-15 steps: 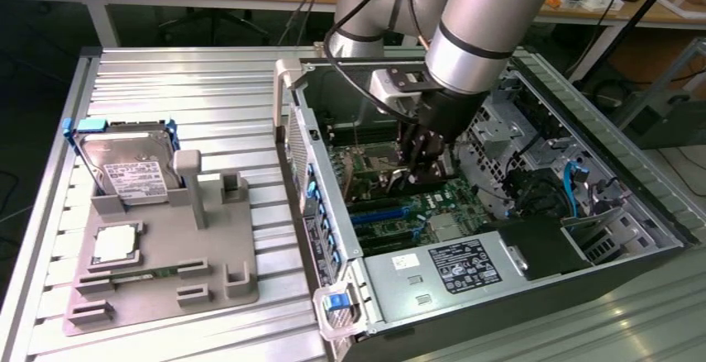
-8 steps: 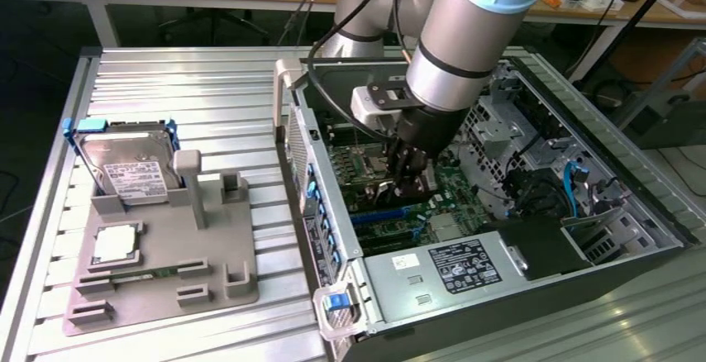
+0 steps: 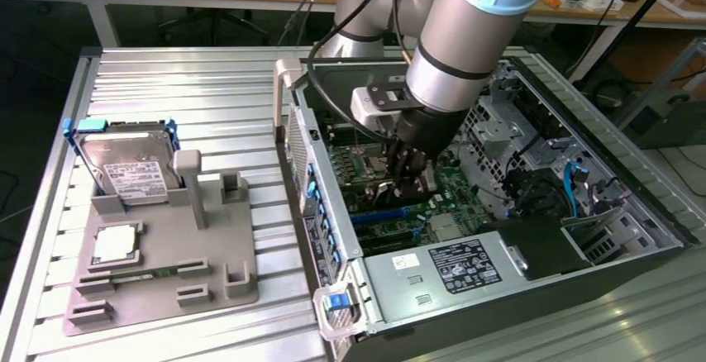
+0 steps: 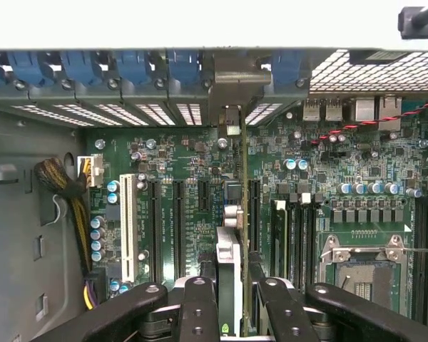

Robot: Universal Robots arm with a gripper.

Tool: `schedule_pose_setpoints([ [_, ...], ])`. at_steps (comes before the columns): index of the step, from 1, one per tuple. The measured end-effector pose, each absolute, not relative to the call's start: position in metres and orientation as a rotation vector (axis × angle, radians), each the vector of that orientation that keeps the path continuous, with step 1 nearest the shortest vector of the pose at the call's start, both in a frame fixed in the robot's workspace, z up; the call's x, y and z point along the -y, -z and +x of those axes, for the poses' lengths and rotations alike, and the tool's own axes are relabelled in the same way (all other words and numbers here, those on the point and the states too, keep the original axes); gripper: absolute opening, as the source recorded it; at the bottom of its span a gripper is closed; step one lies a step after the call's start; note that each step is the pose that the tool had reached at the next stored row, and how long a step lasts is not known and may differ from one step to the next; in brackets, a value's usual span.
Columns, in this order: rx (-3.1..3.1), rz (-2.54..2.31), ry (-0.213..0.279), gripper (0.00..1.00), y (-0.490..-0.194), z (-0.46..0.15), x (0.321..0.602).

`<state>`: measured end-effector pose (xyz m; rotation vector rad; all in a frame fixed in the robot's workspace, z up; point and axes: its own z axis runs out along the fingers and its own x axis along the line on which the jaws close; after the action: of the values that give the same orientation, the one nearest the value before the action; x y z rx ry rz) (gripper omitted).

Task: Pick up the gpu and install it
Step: 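Insert the gpu into the slot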

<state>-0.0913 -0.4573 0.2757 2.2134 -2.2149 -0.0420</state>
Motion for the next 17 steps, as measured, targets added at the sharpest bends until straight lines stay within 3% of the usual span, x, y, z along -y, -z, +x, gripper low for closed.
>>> schedule_pose_setpoints([
  [17,2.215,2.213,0.042,0.27,-0.264,-0.091,0.457],
])
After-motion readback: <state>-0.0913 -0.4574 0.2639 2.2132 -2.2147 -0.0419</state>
